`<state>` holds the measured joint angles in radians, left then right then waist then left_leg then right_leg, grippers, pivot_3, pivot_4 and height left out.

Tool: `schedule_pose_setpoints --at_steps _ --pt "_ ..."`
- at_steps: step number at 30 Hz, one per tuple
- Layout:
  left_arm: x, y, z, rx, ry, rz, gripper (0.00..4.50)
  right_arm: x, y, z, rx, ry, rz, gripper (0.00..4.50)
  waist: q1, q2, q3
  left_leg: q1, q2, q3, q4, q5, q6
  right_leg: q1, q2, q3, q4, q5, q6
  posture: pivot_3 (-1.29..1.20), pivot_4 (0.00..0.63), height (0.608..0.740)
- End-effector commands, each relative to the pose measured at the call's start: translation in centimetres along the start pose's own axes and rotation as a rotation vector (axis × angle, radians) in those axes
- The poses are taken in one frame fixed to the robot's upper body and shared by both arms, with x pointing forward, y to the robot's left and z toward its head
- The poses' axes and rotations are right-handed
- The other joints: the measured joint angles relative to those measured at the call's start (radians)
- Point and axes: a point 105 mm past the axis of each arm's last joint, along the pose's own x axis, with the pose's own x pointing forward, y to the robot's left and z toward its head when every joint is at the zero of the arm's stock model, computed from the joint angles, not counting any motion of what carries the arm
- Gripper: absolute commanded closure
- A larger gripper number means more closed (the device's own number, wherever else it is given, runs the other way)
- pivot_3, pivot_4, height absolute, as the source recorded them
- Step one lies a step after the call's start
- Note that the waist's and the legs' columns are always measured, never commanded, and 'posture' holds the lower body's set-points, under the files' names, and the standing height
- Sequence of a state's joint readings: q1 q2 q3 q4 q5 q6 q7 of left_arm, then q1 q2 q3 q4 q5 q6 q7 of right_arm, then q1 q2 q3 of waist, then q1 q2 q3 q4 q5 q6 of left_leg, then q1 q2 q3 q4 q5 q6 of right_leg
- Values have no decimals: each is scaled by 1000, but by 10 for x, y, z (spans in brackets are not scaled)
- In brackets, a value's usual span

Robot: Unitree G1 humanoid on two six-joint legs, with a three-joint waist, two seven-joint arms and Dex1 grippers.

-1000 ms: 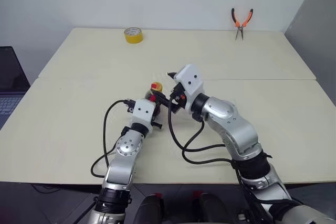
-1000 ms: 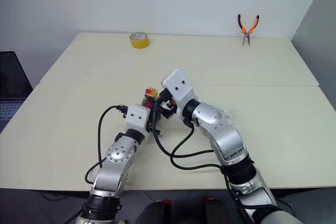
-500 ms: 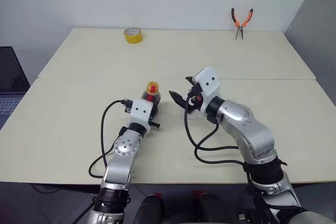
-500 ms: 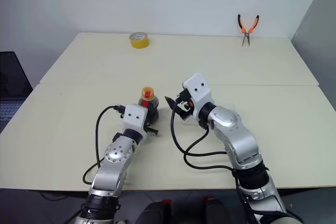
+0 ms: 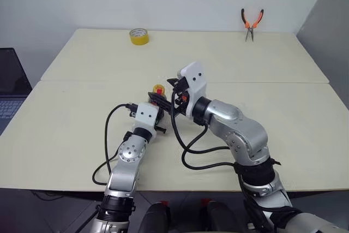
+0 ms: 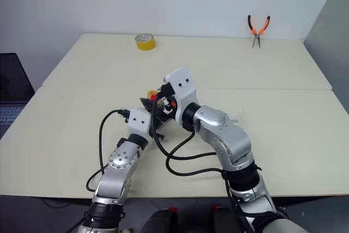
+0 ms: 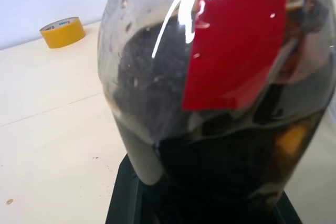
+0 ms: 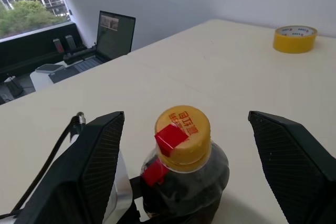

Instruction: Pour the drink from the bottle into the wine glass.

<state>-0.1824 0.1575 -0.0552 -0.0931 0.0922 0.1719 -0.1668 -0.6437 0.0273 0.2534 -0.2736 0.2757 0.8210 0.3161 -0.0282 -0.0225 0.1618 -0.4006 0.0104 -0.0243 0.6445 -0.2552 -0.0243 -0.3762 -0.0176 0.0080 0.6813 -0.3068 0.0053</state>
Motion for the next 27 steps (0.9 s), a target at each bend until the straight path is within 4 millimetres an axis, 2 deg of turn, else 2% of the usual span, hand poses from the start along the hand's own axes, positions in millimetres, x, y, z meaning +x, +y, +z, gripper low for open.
schedule_pose_setpoints --at_steps 1,11,15,20,21,25,27 --pt "1 2 21 14 -87 4 3810 4 5 16 -40 -61 10 466 0 0 0 0 0 0 0 0 0 0 0 0 0 0 0 0 150 740" --pt "2 1 22 13 -88 5 3810 4 0 9 -62 -44 -5 466 0 0 0 0 0 0 0 0 0 0 0 0 0 0 0 0 150 740" --pt "3 1 22 12 -89 6 3810 4 0 9 -58 -44 -2 1312 0 0 0 0 0 0 0 0 0 0 0 0 0 0 0 0 150 740" --pt "3 2 23 13 -90 9 3810 5 1 8 -56 -44 11 3109 0 0 0 0 0 0 0 0 0 0 0 0 0 0 0 0 150 740" --pt "3 3 23 13 -90 10 3810 5 2 8 -56 -46 14 3268 0 0 0 0 0 0 0 0 0 0 0 0 0 0 0 0 150 740" --pt "3 3 23 13 -90 12 3810 4 3 9 -41 -66 30 3267 0 0 0 0 0 0 0 0 0 0 0 0 0 0 0 0 150 740" --pt "3 3 22 12 -90 13 3810 3 7 11 39 -105 64 3267 0 0 0 0 0 0 0 0 0 0 0 0 0 0 0 0 150 740"
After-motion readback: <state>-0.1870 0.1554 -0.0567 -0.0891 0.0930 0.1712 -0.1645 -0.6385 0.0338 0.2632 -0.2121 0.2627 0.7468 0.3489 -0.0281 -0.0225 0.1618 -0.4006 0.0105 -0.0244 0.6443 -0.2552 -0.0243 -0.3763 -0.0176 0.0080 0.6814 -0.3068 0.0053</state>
